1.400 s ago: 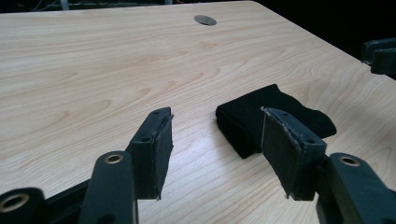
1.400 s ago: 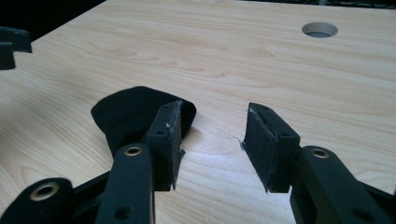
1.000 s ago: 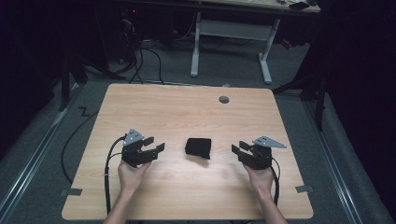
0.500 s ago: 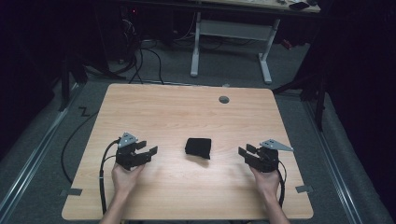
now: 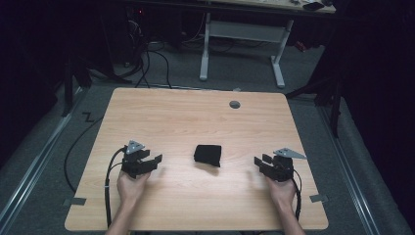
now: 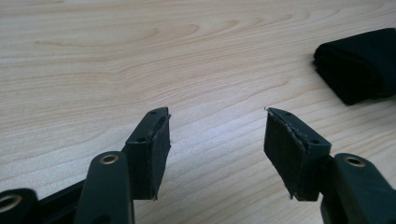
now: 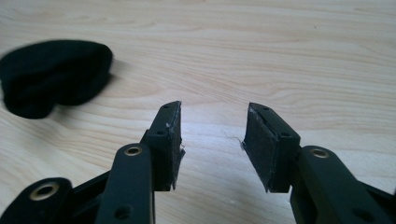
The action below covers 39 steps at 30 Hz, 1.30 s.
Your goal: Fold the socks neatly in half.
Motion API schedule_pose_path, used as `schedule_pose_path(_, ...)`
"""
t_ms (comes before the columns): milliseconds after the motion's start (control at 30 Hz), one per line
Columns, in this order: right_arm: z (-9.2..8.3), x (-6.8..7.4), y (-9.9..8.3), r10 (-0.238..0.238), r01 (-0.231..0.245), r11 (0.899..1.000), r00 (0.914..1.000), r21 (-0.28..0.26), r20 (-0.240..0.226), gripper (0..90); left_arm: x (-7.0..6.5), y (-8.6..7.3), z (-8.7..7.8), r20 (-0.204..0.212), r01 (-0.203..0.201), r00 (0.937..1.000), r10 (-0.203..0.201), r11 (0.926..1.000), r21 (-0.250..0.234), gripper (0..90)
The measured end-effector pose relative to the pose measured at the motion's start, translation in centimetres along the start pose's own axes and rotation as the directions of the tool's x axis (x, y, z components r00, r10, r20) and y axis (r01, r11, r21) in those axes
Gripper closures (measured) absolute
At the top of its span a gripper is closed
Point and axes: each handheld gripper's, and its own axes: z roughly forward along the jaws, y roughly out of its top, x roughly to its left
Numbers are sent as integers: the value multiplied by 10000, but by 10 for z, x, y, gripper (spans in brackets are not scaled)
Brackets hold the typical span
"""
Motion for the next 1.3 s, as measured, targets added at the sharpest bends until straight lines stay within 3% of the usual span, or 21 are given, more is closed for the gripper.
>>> schedule_pose_path(333,13,-8,-10,-269,223,9977,9970,641,730,530,5,-5,6,-716,2,9974,18,9996,289,400)
schedule_pose_path(633,19,-7,-13,-492,396,9959,9916,811,1195,510,5,-8,8,-855,93,9963,-59,9992,399,387)
schedule_pose_path(800,20,-5,-14,-701,581,9947,9870,851,1443,492,-1,-9,11,-960,-333,9947,372,9986,418,377)
schedule_pose_path(967,20,-6,-14,-745,614,9939,9863,910,1472,443,-3,-9,12,-979,-530,9935,577,9974,497,347)
schedule_pose_path(1133,20,-3,-14,-761,628,9935,9867,955,1436,390,-3,-9,12,-900,-463,9947,505,9978,480,336)
schedule_pose_path(1300,21,-3,-14,-783,653,9933,9870,949,1406,387,-7,-9,13,-1136,-739,9903,805,9954,607,331)
